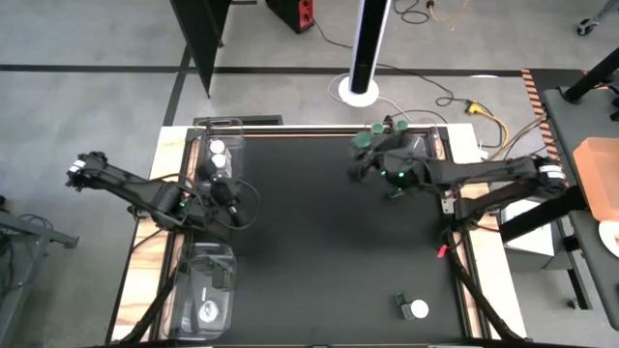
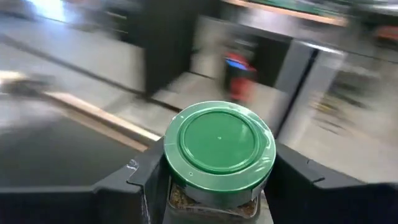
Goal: Sort spices by type
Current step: Put the green seasoning bottle into the top right transparent bin
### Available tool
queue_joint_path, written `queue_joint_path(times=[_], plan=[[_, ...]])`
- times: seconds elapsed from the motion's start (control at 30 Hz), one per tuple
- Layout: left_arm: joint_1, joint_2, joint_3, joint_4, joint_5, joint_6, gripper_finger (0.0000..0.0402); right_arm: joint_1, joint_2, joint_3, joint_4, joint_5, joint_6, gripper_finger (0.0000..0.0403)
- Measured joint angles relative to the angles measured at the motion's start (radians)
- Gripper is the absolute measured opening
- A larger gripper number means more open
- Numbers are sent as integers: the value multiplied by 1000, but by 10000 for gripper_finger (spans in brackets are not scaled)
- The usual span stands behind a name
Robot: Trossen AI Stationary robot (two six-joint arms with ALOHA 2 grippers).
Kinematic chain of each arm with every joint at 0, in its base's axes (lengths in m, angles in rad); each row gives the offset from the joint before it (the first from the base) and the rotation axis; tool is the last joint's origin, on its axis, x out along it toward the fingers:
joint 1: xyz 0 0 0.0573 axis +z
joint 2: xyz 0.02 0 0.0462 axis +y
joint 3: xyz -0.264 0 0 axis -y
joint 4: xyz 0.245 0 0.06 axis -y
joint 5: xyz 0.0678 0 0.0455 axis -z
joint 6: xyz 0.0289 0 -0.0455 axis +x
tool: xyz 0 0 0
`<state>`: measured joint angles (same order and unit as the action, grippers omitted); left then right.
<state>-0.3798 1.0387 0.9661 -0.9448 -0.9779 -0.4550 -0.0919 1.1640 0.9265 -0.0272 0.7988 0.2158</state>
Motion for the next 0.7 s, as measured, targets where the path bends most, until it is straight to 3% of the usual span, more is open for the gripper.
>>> queue_joint_path(times=[0.1,0.17,0.5,0.7], plan=[[0,18,0,2,0,8,16,-54,-55,-29,-190,166,117,193],[0,27,0,8,-12,-42,16,-98,-89,-58,-270,199,193,193],[2,-44,0,28,-86,-104,16,-320,-160,-201,-261,53,259,193],[2,-106,0,36,-88,-108,16,-347,-180,-296,-102,3,244,193]])
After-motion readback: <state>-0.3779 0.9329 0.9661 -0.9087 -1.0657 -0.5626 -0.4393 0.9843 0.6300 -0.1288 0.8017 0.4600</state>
